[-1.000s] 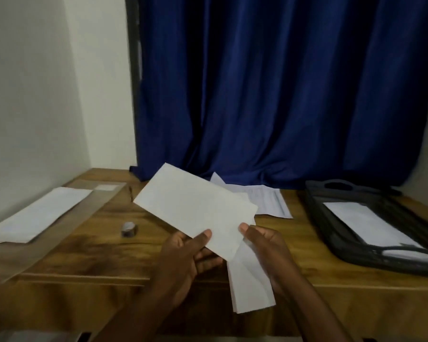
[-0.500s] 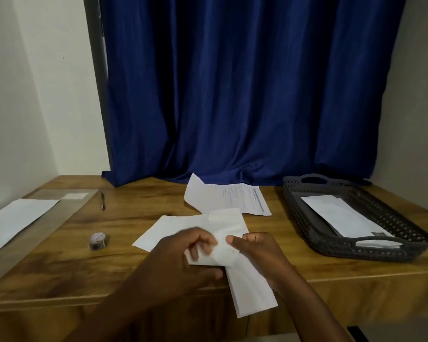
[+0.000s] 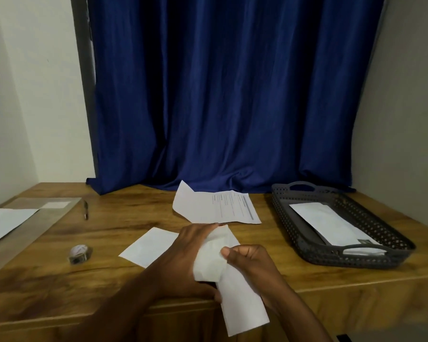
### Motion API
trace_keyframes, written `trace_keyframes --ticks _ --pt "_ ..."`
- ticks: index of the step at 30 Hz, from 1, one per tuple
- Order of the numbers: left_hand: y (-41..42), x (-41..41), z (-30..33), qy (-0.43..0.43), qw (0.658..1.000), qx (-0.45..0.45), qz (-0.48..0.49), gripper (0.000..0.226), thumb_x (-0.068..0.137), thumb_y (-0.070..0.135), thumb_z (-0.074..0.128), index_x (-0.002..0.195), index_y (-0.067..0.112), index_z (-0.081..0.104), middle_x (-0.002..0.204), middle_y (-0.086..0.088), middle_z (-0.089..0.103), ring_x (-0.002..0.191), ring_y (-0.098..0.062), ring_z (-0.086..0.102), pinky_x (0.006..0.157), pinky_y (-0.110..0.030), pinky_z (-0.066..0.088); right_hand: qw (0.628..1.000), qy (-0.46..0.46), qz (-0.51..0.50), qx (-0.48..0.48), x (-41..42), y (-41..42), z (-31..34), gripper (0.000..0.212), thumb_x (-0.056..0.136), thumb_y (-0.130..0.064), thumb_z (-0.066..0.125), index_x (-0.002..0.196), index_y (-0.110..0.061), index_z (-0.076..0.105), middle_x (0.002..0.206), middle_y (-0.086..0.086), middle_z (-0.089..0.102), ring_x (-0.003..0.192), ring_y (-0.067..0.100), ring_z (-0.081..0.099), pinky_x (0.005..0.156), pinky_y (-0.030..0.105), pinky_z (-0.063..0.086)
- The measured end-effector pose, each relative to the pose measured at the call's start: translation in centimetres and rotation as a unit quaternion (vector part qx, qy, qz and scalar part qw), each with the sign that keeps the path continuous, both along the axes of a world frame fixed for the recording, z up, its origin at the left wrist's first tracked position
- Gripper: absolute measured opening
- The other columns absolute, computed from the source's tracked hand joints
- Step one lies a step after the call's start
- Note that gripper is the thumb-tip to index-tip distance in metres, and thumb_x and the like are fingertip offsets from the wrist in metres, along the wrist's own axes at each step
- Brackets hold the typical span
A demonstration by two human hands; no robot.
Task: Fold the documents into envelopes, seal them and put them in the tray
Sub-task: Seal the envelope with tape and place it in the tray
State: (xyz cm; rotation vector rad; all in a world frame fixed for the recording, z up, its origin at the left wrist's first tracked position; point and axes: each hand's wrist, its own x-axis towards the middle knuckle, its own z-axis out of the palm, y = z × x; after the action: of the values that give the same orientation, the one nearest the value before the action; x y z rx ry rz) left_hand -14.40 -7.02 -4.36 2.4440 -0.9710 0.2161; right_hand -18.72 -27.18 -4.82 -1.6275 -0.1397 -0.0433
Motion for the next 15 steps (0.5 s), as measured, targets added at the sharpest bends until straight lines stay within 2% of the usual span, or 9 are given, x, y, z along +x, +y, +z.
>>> trace_keyframes --ticks 2,4,7,9,12,15 --pt "0.0 0.2 -0.3 0.010 0.999 -0.033 0.013 0.133 0.050 0.082 0.082 0.148 0.058 -0.004 0.153 0.027 0.011 0.134 0.003 0.022 0.111 -0.028 0.033 1.000 0.014 0.020 0.009 0.0 -0.5 0.2 0.039 0.088 -0.036 0.074 0.091 0.003 0.076 0.091 0.025 0.075 0.080 0.032 0.071 0.073 0.036 0.056" --pt "0.2 0.3 -0.6 0.006 0.998 -0.059 0.022 0.133 0.048 0.083 0.082 0.147 0.059 -0.003 0.152 0.026 0.013 0.134 0.002 0.023 0.110 -0.029 0.035 0.999 0.025 0.027 0.004 0.0 -0.7 0.3 0.026 0.086 -0.030 0.073 0.091 -0.004 0.078 0.089 0.016 0.077 0.080 0.026 0.072 0.070 0.033 0.056" --pt "0.2 0.4 -1.0 -0.028 0.998 -0.042 0.030 0.128 0.049 0.087 0.077 0.143 0.062 -0.005 0.153 0.023 0.014 0.134 0.005 0.019 0.110 -0.026 0.032 0.999 0.034 0.019 -0.005 -0.1 -0.5 0.5 0.024 0.090 -0.025 0.072 0.096 -0.003 0.078 0.093 0.017 0.077 0.083 0.032 0.074 0.073 0.037 0.060" --pt "0.2 0.6 -1.2 -0.067 0.997 -0.019 0.040 0.125 0.051 0.090 0.072 0.146 0.058 -0.002 0.153 0.019 0.016 0.133 0.006 0.016 0.110 -0.026 0.028 0.999 0.030 -0.002 -0.028 -0.2 -0.1 0.5 0.020 0.094 -0.023 0.069 0.092 -0.007 0.080 0.092 0.016 0.078 0.085 0.034 0.075 0.077 0.041 0.061" --pt "0.3 0.8 -1.5 -0.138 0.989 0.003 0.053 0.122 0.054 0.095 0.062 0.152 0.046 0.008 0.154 0.010 0.024 0.139 -0.006 0.021 0.114 -0.036 0.028 0.997 0.009 -0.039 -0.073 -0.7 0.7 0.8 0.023 0.090 -0.029 0.073 0.072 -0.015 0.078 0.081 0.006 0.077 0.075 0.021 0.074 0.068 0.032 0.059" --pt "0.3 1.0 -1.8 -0.183 0.982 -0.004 0.052 0.119 0.058 0.093 0.062 0.154 0.038 0.018 0.153 0.005 0.033 0.141 -0.016 0.029 0.114 -0.042 0.026 0.996 0.010 -0.039 -0.076 -0.9 1.0 0.9 0.025 0.086 -0.037 0.075 0.070 -0.017 0.078 0.079 0.006 0.077 0.072 0.022 0.074 0.067 0.033 0.059"
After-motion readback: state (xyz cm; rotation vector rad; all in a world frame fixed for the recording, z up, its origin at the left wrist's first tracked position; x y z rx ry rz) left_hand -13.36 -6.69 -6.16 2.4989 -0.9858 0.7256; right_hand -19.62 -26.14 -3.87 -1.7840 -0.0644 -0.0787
